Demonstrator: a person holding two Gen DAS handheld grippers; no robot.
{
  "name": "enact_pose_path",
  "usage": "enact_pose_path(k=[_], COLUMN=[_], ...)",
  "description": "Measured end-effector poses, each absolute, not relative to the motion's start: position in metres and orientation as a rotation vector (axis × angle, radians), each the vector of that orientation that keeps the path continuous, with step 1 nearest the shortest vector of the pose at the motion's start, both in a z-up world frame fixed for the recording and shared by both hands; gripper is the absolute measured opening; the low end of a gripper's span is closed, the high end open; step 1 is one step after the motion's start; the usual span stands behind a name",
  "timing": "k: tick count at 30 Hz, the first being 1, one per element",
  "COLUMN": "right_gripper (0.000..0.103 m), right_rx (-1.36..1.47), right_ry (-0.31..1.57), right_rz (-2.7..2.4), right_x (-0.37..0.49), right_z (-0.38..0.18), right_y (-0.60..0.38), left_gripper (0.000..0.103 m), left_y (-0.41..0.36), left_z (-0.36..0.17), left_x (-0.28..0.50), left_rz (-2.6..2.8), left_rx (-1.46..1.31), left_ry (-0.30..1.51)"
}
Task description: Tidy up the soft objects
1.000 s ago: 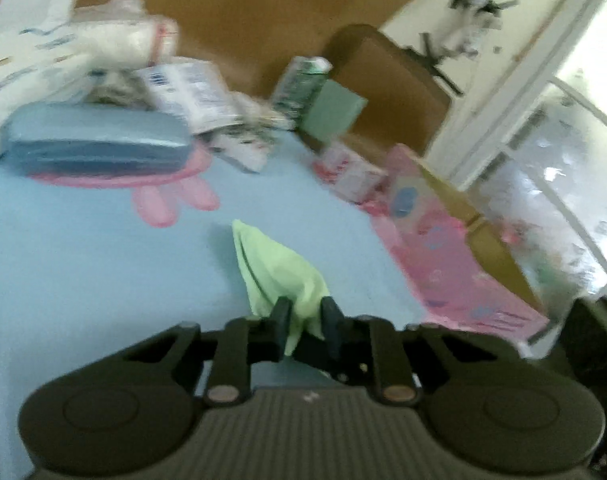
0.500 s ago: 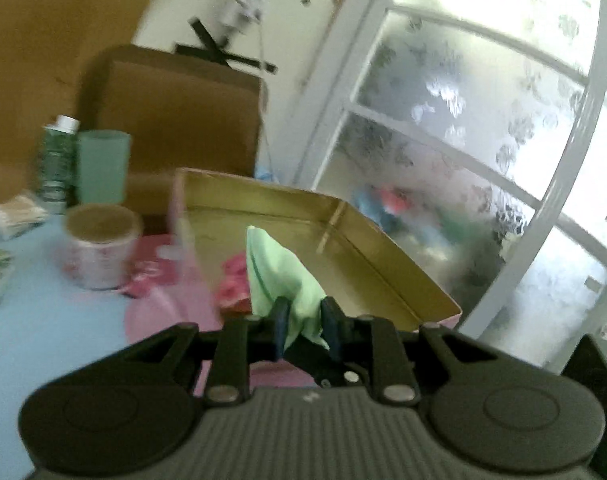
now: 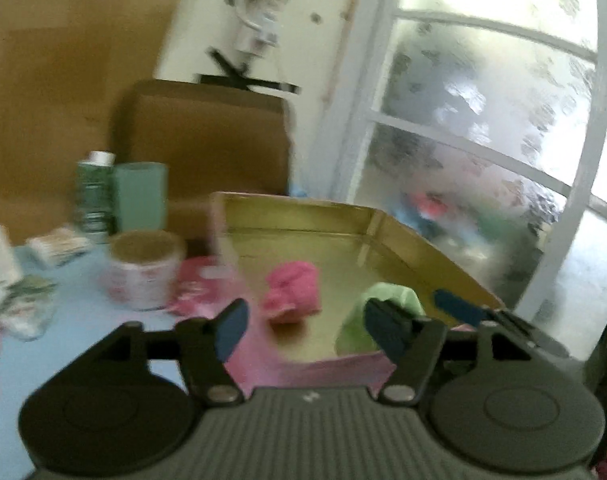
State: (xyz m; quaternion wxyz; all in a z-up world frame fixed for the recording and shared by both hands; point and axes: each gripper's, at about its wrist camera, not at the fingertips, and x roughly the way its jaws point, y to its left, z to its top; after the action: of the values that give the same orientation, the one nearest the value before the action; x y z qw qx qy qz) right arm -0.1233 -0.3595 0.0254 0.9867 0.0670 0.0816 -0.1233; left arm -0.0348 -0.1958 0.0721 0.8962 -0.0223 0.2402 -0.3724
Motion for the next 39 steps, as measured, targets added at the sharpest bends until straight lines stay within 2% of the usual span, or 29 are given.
enact_pose_path(k=[7, 13, 22, 30, 39], right_gripper=[0.073, 0.073, 0.072, 0.072, 0.073], right_rx=[0.106, 0.112, 0.147, 0.205, 0.233], right_ry=[0.129, 0.146, 0.318, 0.473, 0.509], right_rz=[-0.223, -0.096, 0.141, 0.162, 0.159], right_x=[-0.118, -0.11, -0.083, -0.066, -0.062], right_z=[0.031, 0.033, 0.019, 0.005, 0.0], right_y=[-0.337, -0.301, -0.245, -0.239, -0.236], left_gripper=[0.076, 0.076, 0.076, 0.077, 0.079], left_y=[-0.089, -0.03, -0.016, -0.018, -0.016], left_z=[0.049, 0.025, 0.004, -0.002, -0.001], left_x=[-0.031, -0.038, -0.037, -0.033, -0.03], left_rz=[-0.531, -0.339, -0.252, -0.223, -0.204], left_rx=[-0.122, -0.09, -0.042, -0.03, -0.029], left_ry=[0.521, 0.544, 0.587, 0.613, 0.615])
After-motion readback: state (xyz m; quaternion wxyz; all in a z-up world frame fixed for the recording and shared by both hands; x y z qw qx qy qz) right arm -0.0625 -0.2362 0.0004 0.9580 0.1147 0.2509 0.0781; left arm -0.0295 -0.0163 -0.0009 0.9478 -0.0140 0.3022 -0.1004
